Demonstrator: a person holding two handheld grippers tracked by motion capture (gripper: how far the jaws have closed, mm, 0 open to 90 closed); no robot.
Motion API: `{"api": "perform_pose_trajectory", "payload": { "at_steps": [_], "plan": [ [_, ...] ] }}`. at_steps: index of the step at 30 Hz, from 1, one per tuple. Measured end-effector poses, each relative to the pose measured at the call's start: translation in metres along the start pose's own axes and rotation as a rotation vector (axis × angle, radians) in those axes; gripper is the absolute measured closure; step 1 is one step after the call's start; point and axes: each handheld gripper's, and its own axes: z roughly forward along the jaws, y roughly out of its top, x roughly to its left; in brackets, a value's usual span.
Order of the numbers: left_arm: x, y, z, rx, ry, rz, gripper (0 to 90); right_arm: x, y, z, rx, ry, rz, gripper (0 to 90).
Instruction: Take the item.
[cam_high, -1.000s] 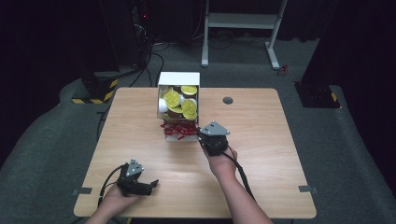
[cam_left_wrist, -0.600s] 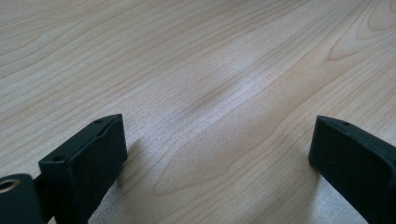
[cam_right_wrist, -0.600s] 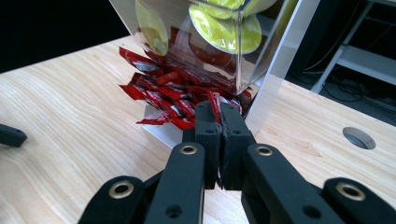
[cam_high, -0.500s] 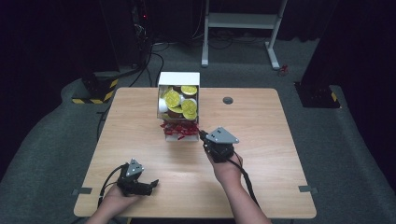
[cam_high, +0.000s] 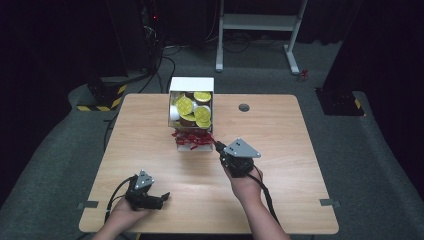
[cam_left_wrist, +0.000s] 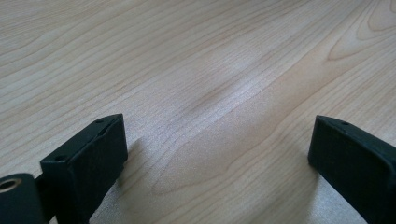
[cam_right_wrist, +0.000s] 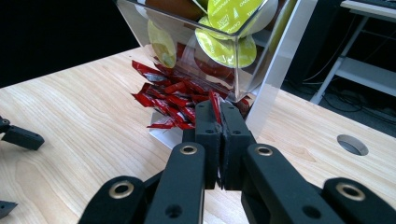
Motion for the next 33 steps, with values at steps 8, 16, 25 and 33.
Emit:
{"api": "perform_pose_trajectory", "payload": {
  "at_steps": [8,16,25,33],
  "plan": [
    [0.0,0.0,0.0,0.0,-0.001,-0.004,5.0,-0.001,0.001,-0.006,-0.009,0.005,0.005,88.1],
    [0.0,0.0,0.0,-0.001,-0.001,-0.004,5.0,-0.001,0.001,-0.012,-0.015,-0.001,-0.006,88.2],
    [0.0,0.0,0.0,0.001,-0.002,0.002,5.0,-0.006,-0.002,-0.018,-0.01,-0.007,-0.011,88.2],
    [0.0,0.0,0.0,0.0,-0.003,-0.005,5.1,-0.014,-0.01,-0.024,-0.032,-0.002,0.005,88.2]
  ]
}}
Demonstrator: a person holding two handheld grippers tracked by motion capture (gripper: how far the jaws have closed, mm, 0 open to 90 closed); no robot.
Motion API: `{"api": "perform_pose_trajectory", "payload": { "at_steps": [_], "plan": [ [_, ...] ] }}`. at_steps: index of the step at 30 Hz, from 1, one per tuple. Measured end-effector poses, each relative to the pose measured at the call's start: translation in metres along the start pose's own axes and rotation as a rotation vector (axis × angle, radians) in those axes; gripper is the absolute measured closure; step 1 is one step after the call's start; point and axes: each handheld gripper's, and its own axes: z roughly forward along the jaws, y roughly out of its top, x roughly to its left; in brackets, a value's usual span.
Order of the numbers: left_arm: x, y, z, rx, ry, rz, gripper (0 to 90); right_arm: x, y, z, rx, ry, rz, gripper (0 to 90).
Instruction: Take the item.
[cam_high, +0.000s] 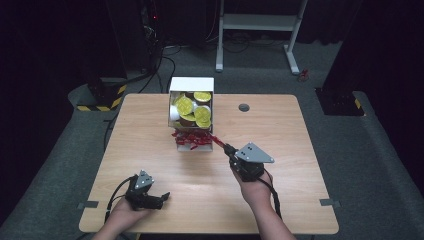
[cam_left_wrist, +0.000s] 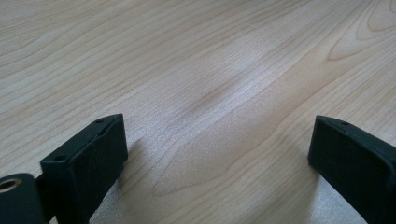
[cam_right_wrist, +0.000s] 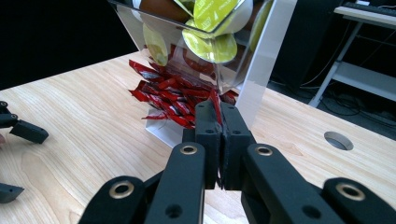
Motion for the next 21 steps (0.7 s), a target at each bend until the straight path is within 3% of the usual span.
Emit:
{"api": "perform_pose_trajectory", "payload": {
  "at_steps": [3,6,8,17,21],
  "plan": [
    [0.0,-0.001,0.0,-0.002,0.008,-0.007,5.3,-0.003,-0.004,-0.003,-0.01,0.003,0.01,88.3],
    [0.003,0.0,0.0,0.016,0.064,-0.066,0.1,-0.008,-0.008,-0.007,-0.027,0.014,0.024,88.2],
    [0.003,-0.001,0.0,0.015,0.077,-0.096,0.4,-0.011,-0.011,-0.01,-0.04,0.014,0.033,88.2],
    [0.002,-0.004,-0.003,0.011,0.088,-0.103,1.1,-0.025,-0.027,-0.025,-0.08,-0.004,0.068,88.3],
    [0.002,-0.005,-0.004,0.01,0.092,-0.102,1.1,-0.032,-0.034,-0.032,-0.071,-0.04,0.047,88.3]
  ]
}}
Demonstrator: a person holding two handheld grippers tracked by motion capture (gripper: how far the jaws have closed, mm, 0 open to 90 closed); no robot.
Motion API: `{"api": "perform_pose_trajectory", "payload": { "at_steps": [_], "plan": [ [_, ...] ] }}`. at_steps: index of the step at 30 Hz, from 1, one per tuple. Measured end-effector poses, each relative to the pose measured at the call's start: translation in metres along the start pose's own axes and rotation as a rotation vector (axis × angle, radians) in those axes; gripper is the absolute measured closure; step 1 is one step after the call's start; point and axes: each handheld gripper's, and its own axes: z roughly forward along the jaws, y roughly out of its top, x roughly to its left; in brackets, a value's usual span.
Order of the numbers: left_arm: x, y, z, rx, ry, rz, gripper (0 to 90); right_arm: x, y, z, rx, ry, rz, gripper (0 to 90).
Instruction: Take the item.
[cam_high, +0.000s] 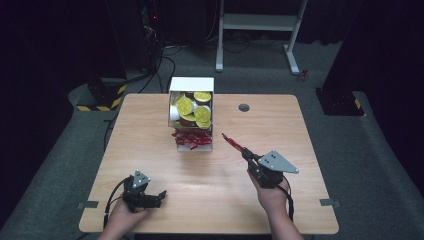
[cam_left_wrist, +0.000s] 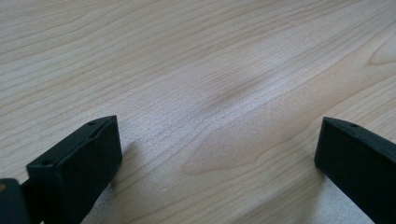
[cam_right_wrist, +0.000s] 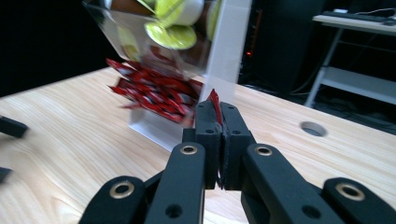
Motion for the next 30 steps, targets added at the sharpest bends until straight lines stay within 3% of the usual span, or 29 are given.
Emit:
{"api": "perform_pose_trajectory", "payload": {
  "at_steps": [7,12,30],
  "plan": [
    [0.0,0.0,-0.001,0.001,-0.012,0.01,1.1,-0.024,-0.014,-0.014,0.019,-0.075,0.038,88.3],
    [0.0,-0.001,-0.001,-0.001,-0.015,0.015,1.1,-0.038,-0.026,-0.013,0.058,-0.124,0.062,88.3],
    [-0.001,0.0,0.0,-0.005,-0.03,0.024,1.8,-0.058,-0.044,-0.012,0.133,-0.219,0.082,88.2]
  ]
}}
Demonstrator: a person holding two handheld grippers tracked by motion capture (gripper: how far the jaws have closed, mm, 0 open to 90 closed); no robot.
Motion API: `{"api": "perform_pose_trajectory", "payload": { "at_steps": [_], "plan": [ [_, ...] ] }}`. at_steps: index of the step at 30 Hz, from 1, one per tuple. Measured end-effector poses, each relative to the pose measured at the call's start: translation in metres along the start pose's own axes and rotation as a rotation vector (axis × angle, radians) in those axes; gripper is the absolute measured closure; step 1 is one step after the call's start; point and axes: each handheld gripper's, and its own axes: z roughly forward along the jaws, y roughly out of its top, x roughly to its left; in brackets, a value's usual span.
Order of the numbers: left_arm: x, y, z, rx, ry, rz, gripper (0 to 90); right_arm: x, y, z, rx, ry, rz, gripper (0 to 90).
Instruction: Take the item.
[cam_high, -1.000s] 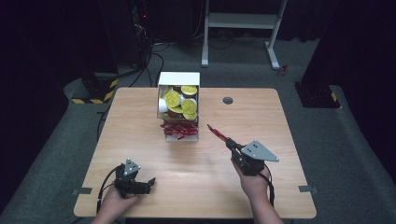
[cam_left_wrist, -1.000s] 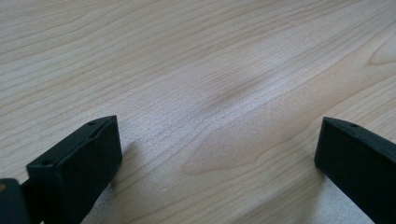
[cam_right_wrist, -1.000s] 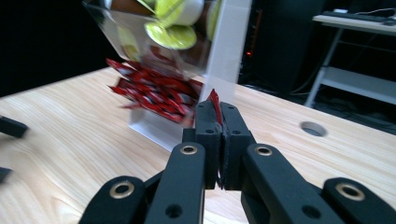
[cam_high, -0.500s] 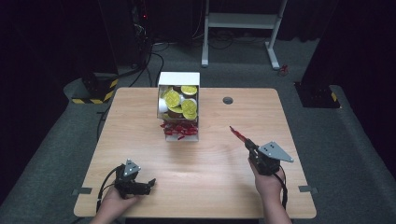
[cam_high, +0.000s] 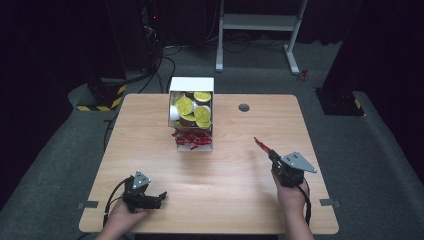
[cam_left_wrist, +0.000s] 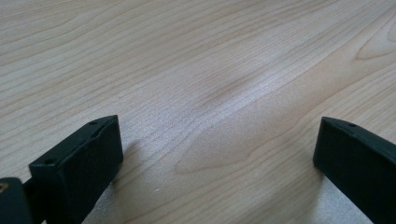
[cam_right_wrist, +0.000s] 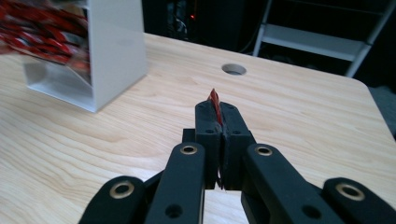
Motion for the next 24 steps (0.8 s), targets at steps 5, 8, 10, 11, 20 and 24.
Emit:
{"api": "perform_pose_trajectory", "payload": {
  "at_steps": [5,8,10,11,20,24],
  "plan": [
    [0.001,0.0,0.0,0.003,0.0,0.008,1.8,-0.009,-0.005,0.0,0.019,-0.029,0.009,88.2],
    [0.001,0.001,0.0,0.002,-0.002,0.01,1.8,-0.013,-0.009,0.0,0.029,-0.048,0.012,88.2],
    [0.001,0.001,0.0,0.002,-0.005,0.013,1.8,-0.015,-0.011,0.001,0.034,-0.057,0.021,88.2],
    [0.001,0.001,0.0,0.003,-0.006,0.014,1.8,-0.016,-0.012,0.001,0.038,-0.062,0.02,88.2],
    [0.0,0.001,0.001,0.003,-0.019,0.017,1.8,-0.021,-0.02,0.003,0.072,-0.086,0.027,88.0],
    [0.0,0.001,0.001,0.002,-0.02,0.018,1.8,-0.023,-0.024,0.005,0.089,-0.098,0.036,87.4]
  ]
}}
